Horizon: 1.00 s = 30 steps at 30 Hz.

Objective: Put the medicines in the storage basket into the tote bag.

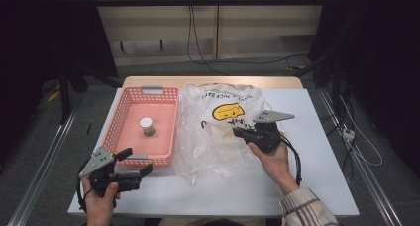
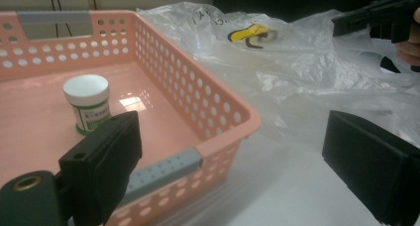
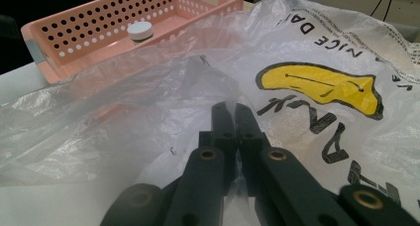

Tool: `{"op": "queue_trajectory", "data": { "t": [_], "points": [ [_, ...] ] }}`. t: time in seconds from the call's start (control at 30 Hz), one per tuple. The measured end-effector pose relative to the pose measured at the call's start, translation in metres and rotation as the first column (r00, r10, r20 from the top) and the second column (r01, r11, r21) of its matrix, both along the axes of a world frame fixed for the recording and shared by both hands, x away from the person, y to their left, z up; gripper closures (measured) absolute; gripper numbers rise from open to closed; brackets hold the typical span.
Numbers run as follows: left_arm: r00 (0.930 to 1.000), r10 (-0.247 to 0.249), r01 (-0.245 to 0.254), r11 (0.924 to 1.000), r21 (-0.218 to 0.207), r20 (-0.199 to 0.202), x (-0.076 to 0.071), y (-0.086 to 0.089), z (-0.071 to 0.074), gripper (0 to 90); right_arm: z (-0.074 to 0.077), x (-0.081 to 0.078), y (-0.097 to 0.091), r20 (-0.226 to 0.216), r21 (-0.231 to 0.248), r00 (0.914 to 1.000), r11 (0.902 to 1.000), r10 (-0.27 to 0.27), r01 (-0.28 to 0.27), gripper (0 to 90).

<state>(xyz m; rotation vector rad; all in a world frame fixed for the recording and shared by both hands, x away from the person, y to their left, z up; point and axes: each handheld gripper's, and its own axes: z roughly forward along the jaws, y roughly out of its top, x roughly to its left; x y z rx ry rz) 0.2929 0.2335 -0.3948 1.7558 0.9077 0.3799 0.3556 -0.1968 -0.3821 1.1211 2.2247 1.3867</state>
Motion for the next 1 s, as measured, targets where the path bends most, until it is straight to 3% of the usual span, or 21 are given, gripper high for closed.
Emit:
{"op": "queue_trajectory", "data": {
  "t": [0.13, 0.27, 0.4, 0.47, 0.53, 0.6, 0.8, 0.83, 1.0],
  "points": [
    [0.9989, -0.047, 0.047, 0.9962, 0.074, -0.001, 0.006, -0.003, 0.01, 8.0, -0.001, -0.002, -0.002, -0.003, -0.001, 1.0, 1.0, 0.0, 0.0, 90.0],
    [0.9982, -0.058, 0.06, 0.9894, 0.133, -0.014, 0.012, -0.007, 0.018, 8.8, -0.002, -0.001, 0.0, -0.001, -0.006, 0.9999, 0.9999, 0.011, -0.011, 90.0],
    [0.9984, -0.056, 0.057, 0.9851, 0.162, -0.01, 0.024, -0.007, 0.022, 9.0, -0.004, -0.002, 0.001, -0.01, -0.006, 0.9998, 0.9998, 0.019, -0.019, 90.0],
    [0.9991, -0.042, 0.043, 0.9867, 0.157, -0.012, 0.031, -0.005, 0.024, 9.0, -0.006, -0.001, 0.002, -0.014, -0.007, 0.9996, 0.9997, 0.023, -0.023, 90.0],
    [0.9983, -0.055, 0.058, 0.9847, 0.165, -0.021, 0.04, -0.001, 0.026, 9.0, -0.006, -0.001, 0.003, -0.016, -0.011, 0.9996, 0.9996, 0.025, -0.026, 90.0],
    [0.9964, -0.065, 0.073, 0.9833, 0.167, -0.055, 0.049, 0.001, 0.027, 7.0, -0.006, -0.001, 0.004, -0.016, -0.01, 0.9996, 0.9996, 0.025, -0.026, 90.0],
    [0.9932, -0.07, 0.091, 0.9651, 0.245, -0.092, 0.071, -0.004, 0.026, 6.6, -0.007, 0.0, 0.004, -0.021, -0.009, 0.9993, 0.9995, 0.031, -0.031, 90.0],
    [0.9922, -0.065, 0.09, 0.9632, 0.253, -0.106, 0.075, -0.005, 0.024, 7.0, -0.007, 0.0, 0.005, -0.021, -0.009, 0.9993, 0.9994, 0.033, -0.033, 90.0],
    [0.9942, -0.038, 0.065, 0.9575, 0.281, -0.1, 0.092, -0.011, 0.022, 7.3, -0.007, 0.0, 0.005, -0.021, -0.006, 0.9992, 0.9994, 0.035, -0.035, 90.0]
  ]
}}
